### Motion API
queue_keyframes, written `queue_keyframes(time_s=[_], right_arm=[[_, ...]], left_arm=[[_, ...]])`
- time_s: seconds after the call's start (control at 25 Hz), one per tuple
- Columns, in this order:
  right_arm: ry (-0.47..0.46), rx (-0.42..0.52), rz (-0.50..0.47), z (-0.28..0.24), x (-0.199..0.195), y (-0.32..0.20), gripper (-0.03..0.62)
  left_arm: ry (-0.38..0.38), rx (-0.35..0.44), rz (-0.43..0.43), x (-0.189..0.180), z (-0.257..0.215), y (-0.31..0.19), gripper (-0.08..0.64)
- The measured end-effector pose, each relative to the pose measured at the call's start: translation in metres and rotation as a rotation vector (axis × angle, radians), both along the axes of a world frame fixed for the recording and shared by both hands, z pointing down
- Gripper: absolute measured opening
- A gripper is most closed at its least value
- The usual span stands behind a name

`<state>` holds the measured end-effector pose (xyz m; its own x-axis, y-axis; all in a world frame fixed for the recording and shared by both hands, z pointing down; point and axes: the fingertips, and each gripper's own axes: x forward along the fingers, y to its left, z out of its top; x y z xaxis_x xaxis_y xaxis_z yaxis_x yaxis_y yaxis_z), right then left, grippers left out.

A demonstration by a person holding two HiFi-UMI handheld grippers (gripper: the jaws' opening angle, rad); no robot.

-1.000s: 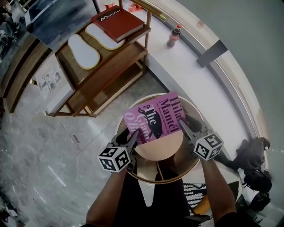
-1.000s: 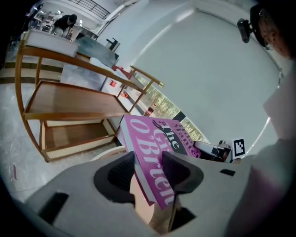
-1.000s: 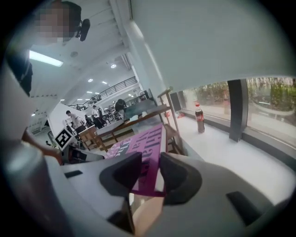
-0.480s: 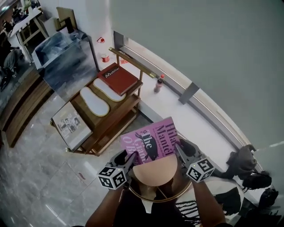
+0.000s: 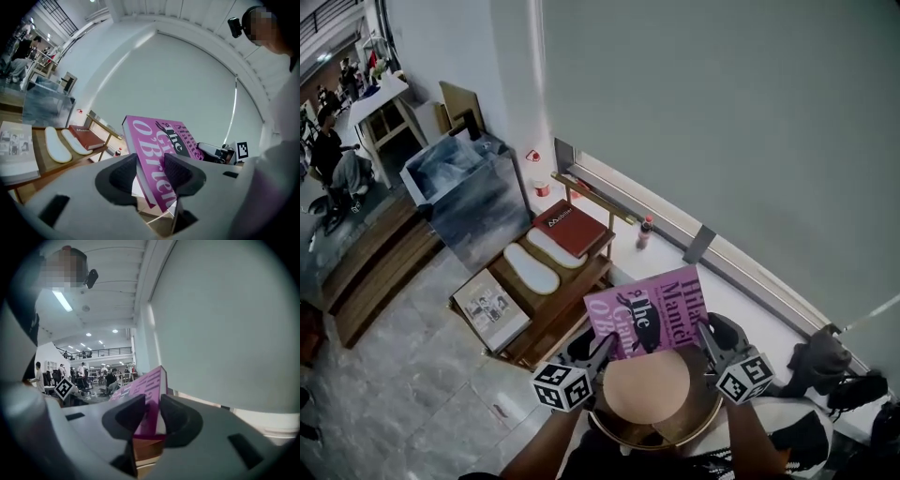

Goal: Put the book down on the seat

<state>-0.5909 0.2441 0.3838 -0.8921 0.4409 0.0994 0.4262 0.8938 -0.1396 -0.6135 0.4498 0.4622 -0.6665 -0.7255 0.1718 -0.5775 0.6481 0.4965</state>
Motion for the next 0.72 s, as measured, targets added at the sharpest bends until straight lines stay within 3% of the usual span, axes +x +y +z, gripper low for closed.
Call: queue_keyframes(time_s=[0.36,0.72], right_arm=[[-0.167,0.013,0.037,-0.071,0.023,-0.003,0.117],[-0.304,-0.001,0.107,-0.118,0.093,-0.03,0.117]], left_arm=[[-0.158,-0.021,0.031,0.003,-0.08,-0.003,0.196],[-0.304,-0.008,0.069,0.043,-0.148,-0.031,0.193]])
